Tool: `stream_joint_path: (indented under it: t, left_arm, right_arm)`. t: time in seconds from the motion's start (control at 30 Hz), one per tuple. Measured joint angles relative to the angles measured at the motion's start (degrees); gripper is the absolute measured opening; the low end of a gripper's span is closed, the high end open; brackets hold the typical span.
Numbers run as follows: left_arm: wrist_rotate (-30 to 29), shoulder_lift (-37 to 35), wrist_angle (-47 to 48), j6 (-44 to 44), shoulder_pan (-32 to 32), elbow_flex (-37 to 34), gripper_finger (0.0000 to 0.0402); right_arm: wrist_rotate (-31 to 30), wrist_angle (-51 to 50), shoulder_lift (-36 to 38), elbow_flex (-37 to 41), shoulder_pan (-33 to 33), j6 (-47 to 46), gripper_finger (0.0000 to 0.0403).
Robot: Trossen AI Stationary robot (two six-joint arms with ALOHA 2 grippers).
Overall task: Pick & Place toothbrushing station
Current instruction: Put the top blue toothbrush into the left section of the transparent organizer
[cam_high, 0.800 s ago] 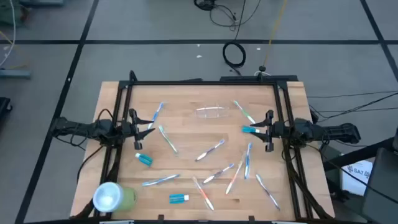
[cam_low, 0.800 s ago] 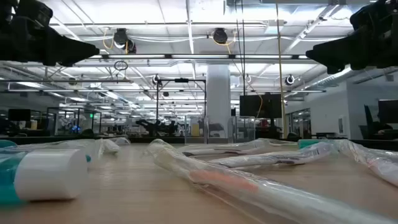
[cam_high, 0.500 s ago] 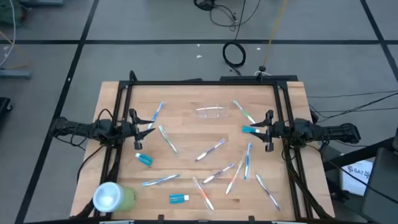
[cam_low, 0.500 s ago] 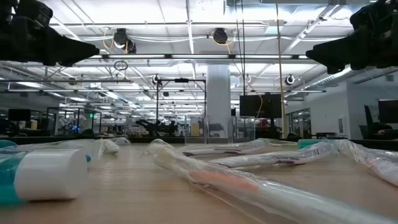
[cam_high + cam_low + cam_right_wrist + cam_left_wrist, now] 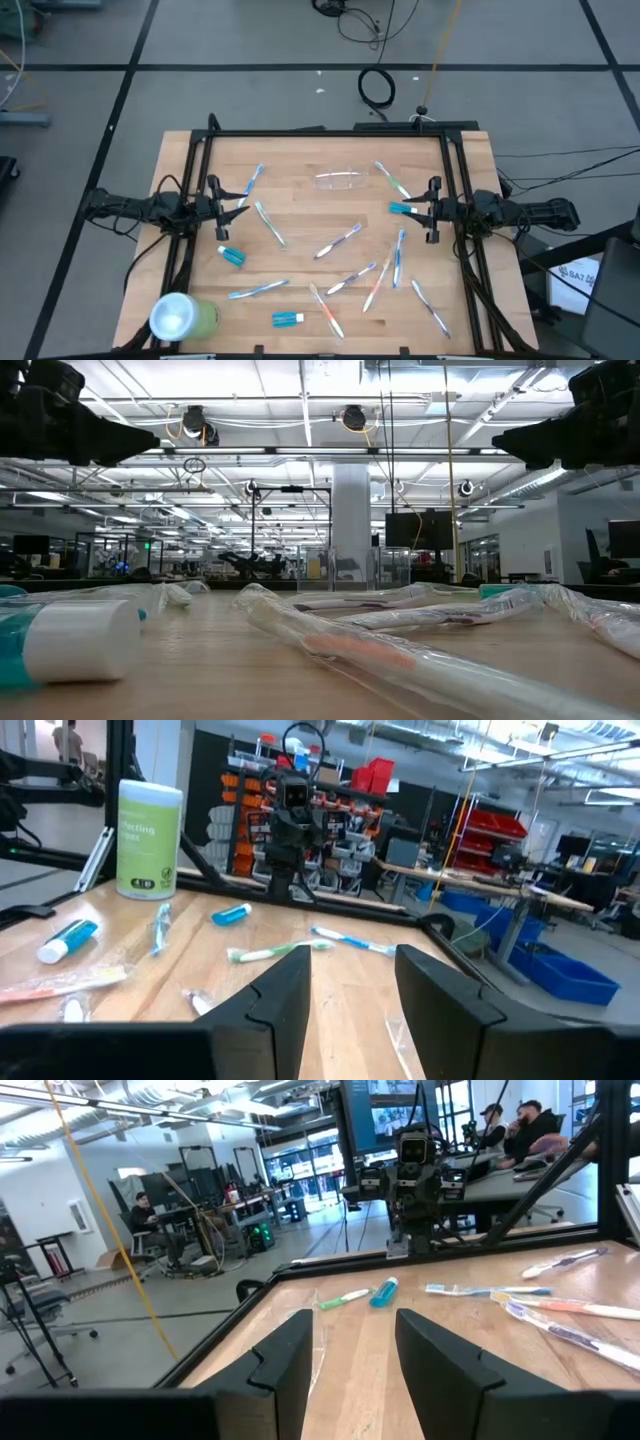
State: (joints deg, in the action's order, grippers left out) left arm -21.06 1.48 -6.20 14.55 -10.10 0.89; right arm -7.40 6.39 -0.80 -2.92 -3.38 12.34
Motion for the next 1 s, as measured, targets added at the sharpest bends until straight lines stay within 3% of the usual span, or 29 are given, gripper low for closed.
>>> stream_joint_path:
  t: [0.27, 0.43, 0.53, 0.63, 0.83, 1.0]
  left_arm:
    - [-1.2, 0.0, -1.8, -0.8, 0.0, 0.0, 0.0152]
    - [-9.7, 0.0, -7.3, -1.0, 0.0, 0.0, 0.0152]
    - [-18.0, 0.0, -8.6, -8.0, 0.0, 0.0, 0.0152]
    - [-20.6, 0.2, -5.4, -12.4, 0.0, 0.7, 0.0152]
    - [-21.4, 5.5, -2.6, -14.7, 0.0, 5.0, 0.0152]
    - [-22.7, 14.9, 0.1, -17.9, 0.0, 10.3, 0.0152]
  right_arm:
    - [0.0, -1.9, 0.0, 0.0, 0.0, -2.7, 0.0141]
    - [0.0, -1.9, 0.0, 0.0, 0.0, -2.6, 0.0141]
    - [0.0, -1.8, 0.0, 0.0, 0.0, -2.6, 0.0141]
    - [0.0, -0.9, 0.0, 0.0, 0.0, -2.6, 0.0141]
    - [0.0, -0.9, 0.0, 0.0, 0.0, -2.6, 0.0141]
    - [0.0, -0.8, 0.0, 0.0, 0.0, -2.6, 0.0141]
